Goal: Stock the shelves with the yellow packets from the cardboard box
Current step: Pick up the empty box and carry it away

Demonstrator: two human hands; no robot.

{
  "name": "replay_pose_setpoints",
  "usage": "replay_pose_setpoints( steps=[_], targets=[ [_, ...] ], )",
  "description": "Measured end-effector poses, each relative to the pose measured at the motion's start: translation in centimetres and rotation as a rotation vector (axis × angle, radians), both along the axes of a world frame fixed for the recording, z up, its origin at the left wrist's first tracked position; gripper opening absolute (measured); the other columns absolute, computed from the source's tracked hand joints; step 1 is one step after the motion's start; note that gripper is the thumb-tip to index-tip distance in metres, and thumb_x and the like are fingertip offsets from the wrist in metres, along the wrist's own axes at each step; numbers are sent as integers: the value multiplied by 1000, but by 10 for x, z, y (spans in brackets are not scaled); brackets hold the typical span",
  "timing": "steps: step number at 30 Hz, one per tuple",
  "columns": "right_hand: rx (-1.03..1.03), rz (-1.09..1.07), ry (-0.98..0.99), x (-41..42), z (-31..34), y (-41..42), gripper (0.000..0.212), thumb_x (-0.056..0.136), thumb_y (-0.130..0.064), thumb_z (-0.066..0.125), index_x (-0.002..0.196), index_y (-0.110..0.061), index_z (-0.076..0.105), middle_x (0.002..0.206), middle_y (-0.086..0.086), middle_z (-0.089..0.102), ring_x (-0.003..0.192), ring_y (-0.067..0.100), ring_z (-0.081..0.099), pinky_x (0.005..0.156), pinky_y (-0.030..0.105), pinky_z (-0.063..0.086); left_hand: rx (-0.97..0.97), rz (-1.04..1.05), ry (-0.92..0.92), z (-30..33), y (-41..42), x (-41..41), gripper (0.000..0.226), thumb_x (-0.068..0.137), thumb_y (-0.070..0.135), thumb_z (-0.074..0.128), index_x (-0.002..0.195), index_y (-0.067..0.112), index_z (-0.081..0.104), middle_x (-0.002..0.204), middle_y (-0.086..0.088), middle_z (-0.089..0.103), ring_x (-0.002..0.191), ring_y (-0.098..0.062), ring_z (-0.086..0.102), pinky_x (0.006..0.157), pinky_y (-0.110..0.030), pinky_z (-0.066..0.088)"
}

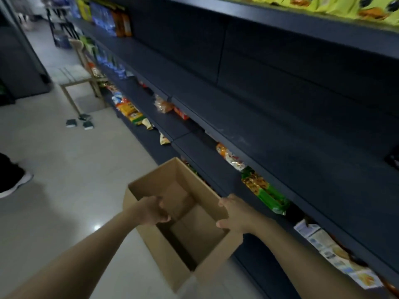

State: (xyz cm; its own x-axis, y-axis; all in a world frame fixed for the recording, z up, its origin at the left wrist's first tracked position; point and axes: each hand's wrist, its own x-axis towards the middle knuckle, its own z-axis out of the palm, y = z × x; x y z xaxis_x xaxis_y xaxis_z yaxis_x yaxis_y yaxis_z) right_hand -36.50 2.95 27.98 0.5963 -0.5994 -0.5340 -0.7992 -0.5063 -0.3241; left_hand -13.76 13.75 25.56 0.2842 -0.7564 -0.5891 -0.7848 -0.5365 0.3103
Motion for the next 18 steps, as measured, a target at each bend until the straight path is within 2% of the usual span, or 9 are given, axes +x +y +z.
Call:
replay_pose_setpoints(
  steps=[6, 12, 18],
  targets=[
    [58, -42, 31, 39, -40, -16, 63, 89, -38, 60, 141, -12, 34, 146, 7, 29, 129, 23, 39, 104, 37, 39, 40, 143, 122, -50, 14, 33, 43, 89, 35, 62, 126, 17, 48, 123, -1, 55, 111, -19, 53, 88, -24, 42],
    [91, -64, 43, 61, -78, -56, 65, 88, -39, 60, 142, -14, 33, 146, 6, 27, 130, 23, 38, 105, 36, 38, 75, 275, 205, -89, 12, 34, 48, 93, 28, 58, 136, 15, 42, 136, -4, 48, 125, -21, 47, 96, -25, 39],
    [162, -26, 89, 79, -131, -112, 73, 89, -37, 60, 148, -15, 22, 151, 8, 20, 135, 25, 33, 108, 35, 34, 153, 505, 263, -135, 0, 23, 59, 92, 33, 59, 140, 12, 33, 138, -12, 48, 118, -25, 53, 92, -28, 47]
  ],
)
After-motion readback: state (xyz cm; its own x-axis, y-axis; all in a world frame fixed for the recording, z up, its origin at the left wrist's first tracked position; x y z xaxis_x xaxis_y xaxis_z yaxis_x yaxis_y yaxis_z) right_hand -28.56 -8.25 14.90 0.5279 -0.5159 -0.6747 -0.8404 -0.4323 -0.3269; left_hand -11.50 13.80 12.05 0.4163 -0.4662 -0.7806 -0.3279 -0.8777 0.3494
